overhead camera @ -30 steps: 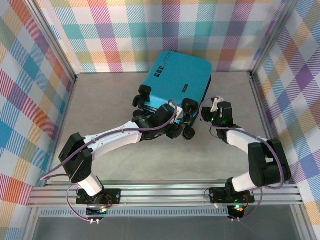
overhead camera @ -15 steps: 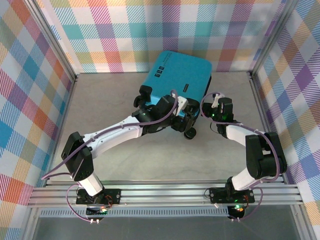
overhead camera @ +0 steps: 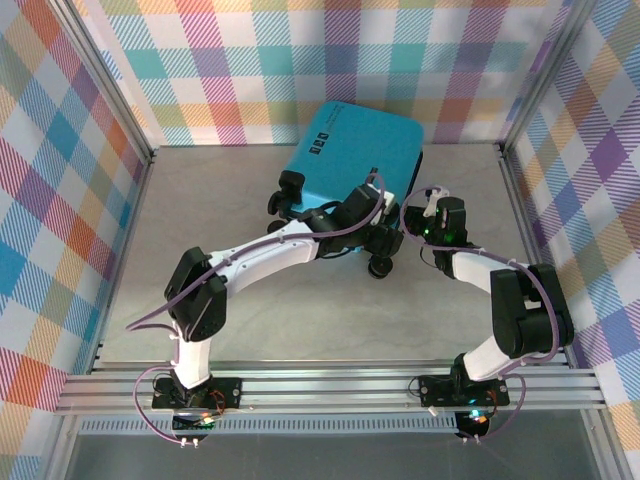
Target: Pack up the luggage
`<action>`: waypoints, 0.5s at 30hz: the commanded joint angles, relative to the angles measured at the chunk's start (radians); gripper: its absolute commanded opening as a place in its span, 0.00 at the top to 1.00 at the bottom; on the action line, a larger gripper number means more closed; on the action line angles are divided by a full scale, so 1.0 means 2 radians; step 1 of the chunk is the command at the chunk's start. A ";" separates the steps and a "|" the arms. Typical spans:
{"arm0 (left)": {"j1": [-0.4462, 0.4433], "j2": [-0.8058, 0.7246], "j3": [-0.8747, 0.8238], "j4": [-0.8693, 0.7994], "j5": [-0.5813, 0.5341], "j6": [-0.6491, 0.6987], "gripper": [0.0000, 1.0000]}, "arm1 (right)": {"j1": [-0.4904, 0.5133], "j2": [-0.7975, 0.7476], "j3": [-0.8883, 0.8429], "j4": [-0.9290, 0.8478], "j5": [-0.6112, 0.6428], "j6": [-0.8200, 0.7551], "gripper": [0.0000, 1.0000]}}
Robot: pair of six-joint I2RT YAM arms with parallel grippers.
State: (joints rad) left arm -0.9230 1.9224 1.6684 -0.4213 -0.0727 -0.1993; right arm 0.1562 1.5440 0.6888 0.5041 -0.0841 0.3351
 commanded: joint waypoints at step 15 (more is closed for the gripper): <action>0.001 -0.052 -0.090 0.088 -0.085 0.004 0.95 | 0.000 -0.016 -0.012 0.025 -0.012 0.000 1.00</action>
State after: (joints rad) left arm -0.9382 1.8778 1.5280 -0.2981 -0.1829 -0.2348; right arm 0.1574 1.5436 0.6731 0.5266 -0.1009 0.3351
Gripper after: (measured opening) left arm 0.448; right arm 0.054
